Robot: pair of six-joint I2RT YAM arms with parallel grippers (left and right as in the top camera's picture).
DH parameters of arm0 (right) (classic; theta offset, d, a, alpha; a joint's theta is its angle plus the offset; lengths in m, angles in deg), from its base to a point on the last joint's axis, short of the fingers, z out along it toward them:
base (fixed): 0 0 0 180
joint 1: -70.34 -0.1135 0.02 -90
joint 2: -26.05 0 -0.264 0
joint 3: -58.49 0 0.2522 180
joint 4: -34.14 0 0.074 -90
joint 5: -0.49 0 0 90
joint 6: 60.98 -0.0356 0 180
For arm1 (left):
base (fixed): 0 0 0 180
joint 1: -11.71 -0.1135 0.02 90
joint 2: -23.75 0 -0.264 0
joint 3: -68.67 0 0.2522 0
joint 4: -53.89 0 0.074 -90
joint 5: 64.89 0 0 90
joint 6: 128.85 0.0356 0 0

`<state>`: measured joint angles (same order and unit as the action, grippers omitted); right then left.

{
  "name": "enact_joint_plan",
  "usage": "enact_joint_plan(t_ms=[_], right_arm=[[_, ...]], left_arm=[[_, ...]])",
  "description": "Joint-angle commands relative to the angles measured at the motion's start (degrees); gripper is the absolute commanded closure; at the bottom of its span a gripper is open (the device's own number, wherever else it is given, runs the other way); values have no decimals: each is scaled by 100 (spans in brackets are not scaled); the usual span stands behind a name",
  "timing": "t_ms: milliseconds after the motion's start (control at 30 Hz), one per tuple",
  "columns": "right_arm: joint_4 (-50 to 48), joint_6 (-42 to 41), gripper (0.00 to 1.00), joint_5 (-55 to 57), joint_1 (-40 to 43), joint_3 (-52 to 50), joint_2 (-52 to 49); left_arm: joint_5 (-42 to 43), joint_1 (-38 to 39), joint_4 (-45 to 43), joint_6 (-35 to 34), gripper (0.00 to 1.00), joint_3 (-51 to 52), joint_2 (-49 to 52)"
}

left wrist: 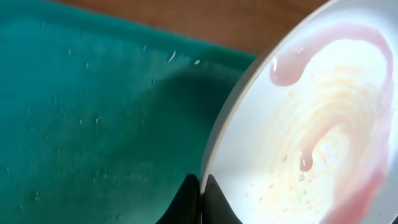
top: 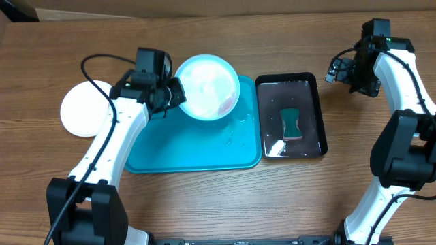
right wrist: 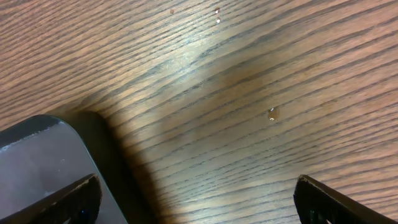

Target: Clean dirty plates on tray and stack at the side

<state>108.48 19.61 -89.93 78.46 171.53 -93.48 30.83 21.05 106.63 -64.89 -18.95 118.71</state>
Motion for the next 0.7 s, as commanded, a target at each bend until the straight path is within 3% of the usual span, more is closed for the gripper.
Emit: enact_joint_plan(t_ms=[0,167,667], right_arm=[[-35,-44,0,37,-2,105,142],[-35,-44,0,37,-2,105,142],[-37,-44,0,37,-2,105,142]], left_arm=[[-61,157,-15,232,96,-389,17],[-361,479,4,304,96,-796,17],[-2500,2444,-114,568,96,-1316,17]])
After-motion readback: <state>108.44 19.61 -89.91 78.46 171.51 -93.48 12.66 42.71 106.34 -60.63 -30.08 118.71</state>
